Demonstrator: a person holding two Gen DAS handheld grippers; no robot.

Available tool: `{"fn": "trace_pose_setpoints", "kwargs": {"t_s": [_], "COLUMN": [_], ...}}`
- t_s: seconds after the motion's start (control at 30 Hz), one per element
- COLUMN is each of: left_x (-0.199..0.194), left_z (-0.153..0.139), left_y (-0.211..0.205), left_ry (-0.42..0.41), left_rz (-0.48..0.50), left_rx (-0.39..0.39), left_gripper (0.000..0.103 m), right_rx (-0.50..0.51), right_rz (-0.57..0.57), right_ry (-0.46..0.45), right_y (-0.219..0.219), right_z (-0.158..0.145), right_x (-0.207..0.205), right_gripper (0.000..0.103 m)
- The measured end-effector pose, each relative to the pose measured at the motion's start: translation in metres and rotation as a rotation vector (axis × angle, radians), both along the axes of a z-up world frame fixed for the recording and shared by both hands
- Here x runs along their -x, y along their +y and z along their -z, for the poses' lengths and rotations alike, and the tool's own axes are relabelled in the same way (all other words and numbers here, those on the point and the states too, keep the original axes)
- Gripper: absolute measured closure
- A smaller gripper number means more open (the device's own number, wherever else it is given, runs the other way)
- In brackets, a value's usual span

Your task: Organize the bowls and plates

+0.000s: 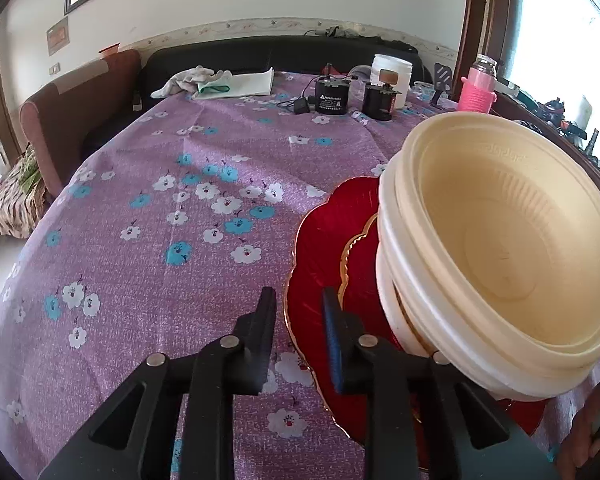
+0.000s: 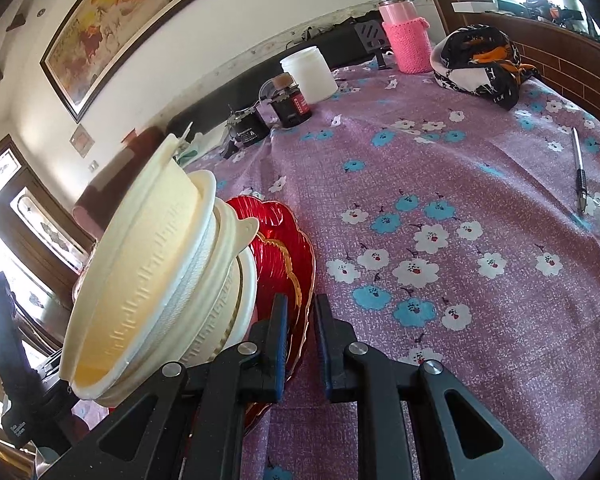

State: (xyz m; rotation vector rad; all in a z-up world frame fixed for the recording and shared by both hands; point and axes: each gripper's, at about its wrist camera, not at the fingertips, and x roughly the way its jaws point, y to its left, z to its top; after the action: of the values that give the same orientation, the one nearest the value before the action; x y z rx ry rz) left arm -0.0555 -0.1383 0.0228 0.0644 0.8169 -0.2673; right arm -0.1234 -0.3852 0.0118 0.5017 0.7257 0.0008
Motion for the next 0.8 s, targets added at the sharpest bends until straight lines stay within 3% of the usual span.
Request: {"fn": "trace_pose_setpoints", "kwargs": {"t_s": [0.4,0.8], "left_x": [0.001,0.01], "left_z": [-0.001,-0.005], "left_y": [0.0,0.011], "left_ry": [-0.011,-0.032], "left_rz": [-0.017,-0.035], "left_rx": [-0.024,-0.021], "left_gripper": [0.075,0.051], "right_rx": [0.0,0.039], "right_rz": [0.006,0.025], "right_ry": [0.009,0.023], "right_y": [0.0,0.006], "right_z": [0.003,-0.001], "right_x": [-0.003,0.009], "right_gripper": [0.088,0.085]}}
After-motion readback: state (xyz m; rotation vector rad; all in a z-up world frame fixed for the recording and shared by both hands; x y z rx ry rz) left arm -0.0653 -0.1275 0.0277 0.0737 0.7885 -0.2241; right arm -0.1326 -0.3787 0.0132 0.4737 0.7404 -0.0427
